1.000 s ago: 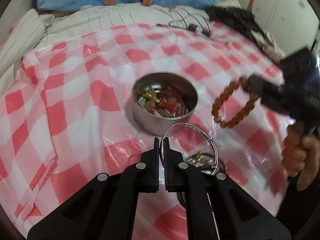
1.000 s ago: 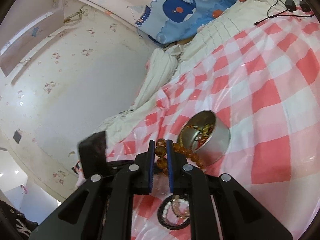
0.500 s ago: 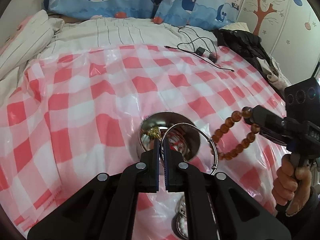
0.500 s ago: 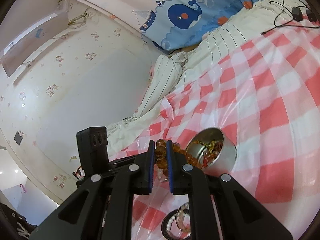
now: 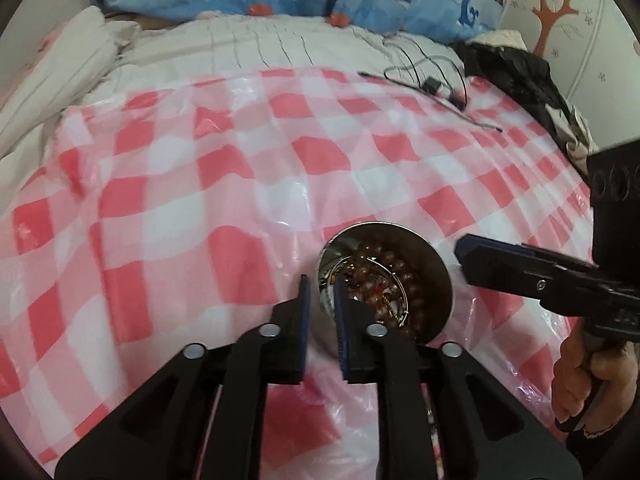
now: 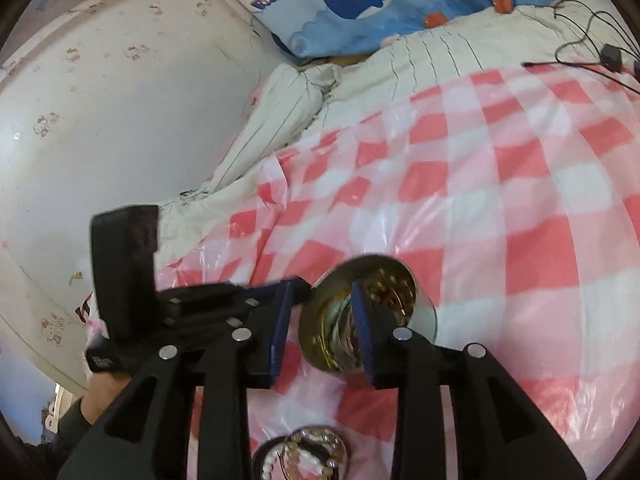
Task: Organize jewelry
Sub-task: 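Open both tools over the silver tin, dropping the amber bracelet and bangle, then grasp a second silver bangle with the right tool while the left tool returns to the pile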
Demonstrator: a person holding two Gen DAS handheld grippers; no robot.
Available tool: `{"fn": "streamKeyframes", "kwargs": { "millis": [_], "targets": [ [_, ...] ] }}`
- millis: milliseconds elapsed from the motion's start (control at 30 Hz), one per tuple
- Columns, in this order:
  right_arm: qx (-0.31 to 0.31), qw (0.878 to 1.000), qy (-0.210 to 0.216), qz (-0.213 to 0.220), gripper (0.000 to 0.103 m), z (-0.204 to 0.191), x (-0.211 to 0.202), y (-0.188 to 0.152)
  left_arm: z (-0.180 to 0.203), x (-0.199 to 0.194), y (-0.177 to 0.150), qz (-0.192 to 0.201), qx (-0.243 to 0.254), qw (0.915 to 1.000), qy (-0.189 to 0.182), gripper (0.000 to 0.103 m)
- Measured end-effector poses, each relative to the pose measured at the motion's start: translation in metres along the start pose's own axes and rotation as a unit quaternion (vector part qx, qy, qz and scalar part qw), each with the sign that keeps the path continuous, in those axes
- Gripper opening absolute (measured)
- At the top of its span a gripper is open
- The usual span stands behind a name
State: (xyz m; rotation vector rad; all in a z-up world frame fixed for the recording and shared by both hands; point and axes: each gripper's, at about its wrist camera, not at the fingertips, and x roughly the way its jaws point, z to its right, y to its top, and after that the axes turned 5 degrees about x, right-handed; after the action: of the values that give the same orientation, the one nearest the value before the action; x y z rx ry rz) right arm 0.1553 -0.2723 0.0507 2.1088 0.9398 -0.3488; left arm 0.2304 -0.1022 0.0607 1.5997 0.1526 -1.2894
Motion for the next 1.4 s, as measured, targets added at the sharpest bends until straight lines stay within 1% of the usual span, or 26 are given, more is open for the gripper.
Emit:
{"fn": "streamKeyframes", "kwargs": {
  "millis": [67, 100, 133, 233, 333, 400, 500, 600, 667, 900, 967, 1033, 1167, 1200, 1267, 1367, 1400],
  "targets": [
    [0.004, 1.0, 0.0, 0.008, 0.034, 0.001, -0.013, -0.008, 0.0, -0.01, -0.006, 0.007, 0.001, 0.9999, 0.008, 0.025],
    [0.006, 1.0, -0.001, 0.009, 0.038, 0.002, -0.018, -0.014, 0.002, -0.017, -0.012, 0.009, 0.005, 0.9999, 0.013, 0.026],
    [0.008, 1.0, -0.003, 0.009, 0.04, 0.003, -0.022, -0.02, 0.004, -0.022, -0.017, 0.009, 0.008, 0.9998, 0.015, 0.027],
    [0.026, 1.0, -0.014, 0.002, 0.042, 0.01, -0.037, -0.048, 0.014, -0.033, -0.036, 0.006, 0.024, 0.9993, 0.027, 0.031],
    [0.037, 0.999, -0.022, -0.002, 0.043, 0.01, -0.048, -0.066, 0.024, -0.043, -0.052, 0.007, 0.034, 0.9989, 0.03, 0.037],
    [0.031, 0.999, -0.022, 0.002, 0.045, 0.005, -0.053, -0.07, 0.034, -0.048, -0.062, 0.007, 0.051, 0.998, 0.038, 0.042],
    [0.016, 1.0, -0.024, 0.001, 0.052, -0.003, -0.051, -0.072, 0.046, -0.049, -0.07, 0.003, 0.089, 0.9946, 0.052, 0.047],
    [0.005, 0.999, -0.03, -0.011, 0.054, -0.008, -0.043, -0.074, 0.049, -0.049, -0.077, -0.005, 0.112, 0.9915, 0.067, 0.047],
    [-0.001, 0.999, -0.038, -0.019, 0.055, -0.009, -0.038, -0.075, 0.049, -0.05, -0.079, -0.007, 0.124, 0.9891, 0.079, 0.048],
    [-0.021, 0.997, -0.061, -0.04, 0.058, -0.012, -0.024, -0.079, 0.047, -0.054, -0.081, -0.002, 0.143, 0.9848, 0.098, 0.053],
    [-0.029, 0.996, -0.067, -0.045, 0.059, -0.013, -0.022, -0.08, 0.045, -0.054, -0.081, -0.003, 0.144, 0.9847, 0.098, 0.054],
    [-0.04, 0.995, -0.081, -0.05, 0.063, -0.015, -0.02, -0.082, 0.042, -0.054, -0.082, -0.005, 0.14, 0.9855, 0.097, 0.056],
    [-0.073, 0.986, -0.139, -0.058, 0.064, -0.016, -0.016, -0.084, 0.033, -0.053, -0.082, -0.009, 0.112, 0.9912, 0.07, 0.057],
    [-0.079, 0.984, -0.15, -0.059, 0.065, -0.016, -0.015, -0.085, 0.03, -0.053, -0.082, -0.01, 0.108, 0.9916, 0.07, 0.057],
    [-0.086, 0.982, -0.16, -0.061, 0.065, -0.015, -0.014, -0.086, 0.028, -0.052, -0.083, -0.012, 0.106, 0.9913, 0.076, 0.057],
    [-0.097, 0.979, -0.167, -0.069, 0.065, -0.016, -0.011, -0.089, 0.025, -0.051, -0.083, -0.012, 0.098, 0.9923, 0.075, 0.059],
    [-0.105, 0.976, -0.175, -0.071, 0.065, -0.018, -0.008, -0.09, 0.025, -0.05, -0.083, -0.013, 0.098, 0.9924, 0.074, 0.059]
  ]
}}
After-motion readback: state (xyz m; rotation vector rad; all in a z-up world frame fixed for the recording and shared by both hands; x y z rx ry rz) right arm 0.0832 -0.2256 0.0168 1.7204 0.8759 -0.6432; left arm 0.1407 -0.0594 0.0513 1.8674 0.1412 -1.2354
